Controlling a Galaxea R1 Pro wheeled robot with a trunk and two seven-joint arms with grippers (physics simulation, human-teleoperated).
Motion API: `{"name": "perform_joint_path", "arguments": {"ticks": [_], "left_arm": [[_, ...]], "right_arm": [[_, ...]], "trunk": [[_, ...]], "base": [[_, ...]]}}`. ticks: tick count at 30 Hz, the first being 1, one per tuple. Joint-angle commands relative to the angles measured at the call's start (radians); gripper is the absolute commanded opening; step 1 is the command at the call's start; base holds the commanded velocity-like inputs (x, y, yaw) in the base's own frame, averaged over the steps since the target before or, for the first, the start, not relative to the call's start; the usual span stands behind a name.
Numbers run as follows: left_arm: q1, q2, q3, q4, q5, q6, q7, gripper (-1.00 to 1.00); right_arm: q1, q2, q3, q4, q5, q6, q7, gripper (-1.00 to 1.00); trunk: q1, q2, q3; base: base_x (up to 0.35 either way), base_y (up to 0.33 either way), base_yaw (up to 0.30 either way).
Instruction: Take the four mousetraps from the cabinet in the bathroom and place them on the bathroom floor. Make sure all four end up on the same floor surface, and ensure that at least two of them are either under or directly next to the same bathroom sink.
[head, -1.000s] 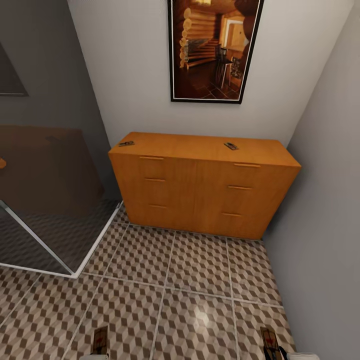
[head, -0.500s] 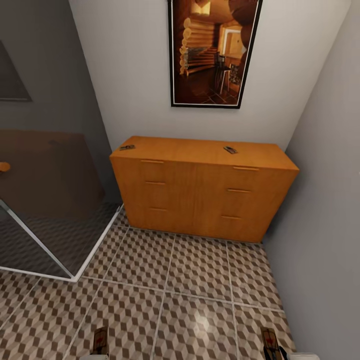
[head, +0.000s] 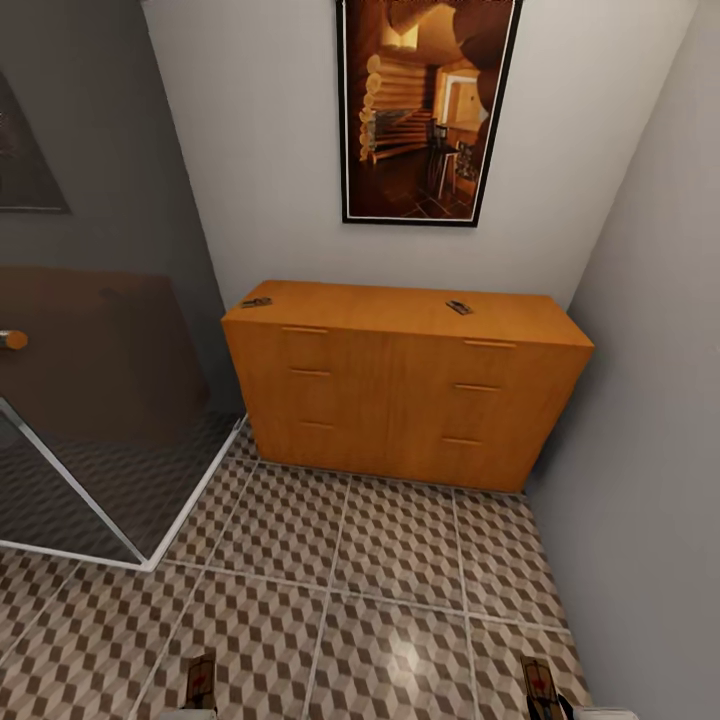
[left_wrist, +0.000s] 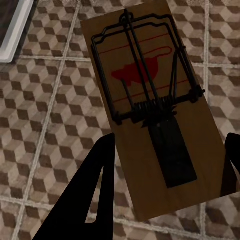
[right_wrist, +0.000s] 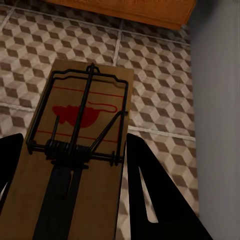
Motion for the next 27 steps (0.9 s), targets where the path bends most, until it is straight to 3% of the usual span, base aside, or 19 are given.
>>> {"name": "perform_joint_path", "arguments": {"ticks": [1, 14, 27], "left_arm": [[-0.001, -0.001, -0.009, 0.003, 0.000, -0.005, 0.008, -1.00], [-0.001, -0.001, -0.010, 0.004, 0.000, -0.005, 0.008, -1.00], [-0.001, -0.001, -0.009, 0.004, 0.000, -0.005, 0.008, -1.00]], "right_arm": [[-0.001, 0.001, -0.007, 0.000, 0.001, -0.004, 0.013, -1.00], [-0.001, 0.001, -0.007, 0.000, 0.001, -0.004, 0.013, -1.00], [-0.001, -0.001, -0.007, 0.000, 0.001, -0.025, 0.014, -1.00]], "trunk": [[0.000, 0.000, 0.001], [0.000, 0.000, 0.021], [0.000, 0.000, 0.022]], "base": [[0.000, 0.000, 0.000], [0.000, 0.000, 0.000], [0.000, 0.000, 0.000]]}}
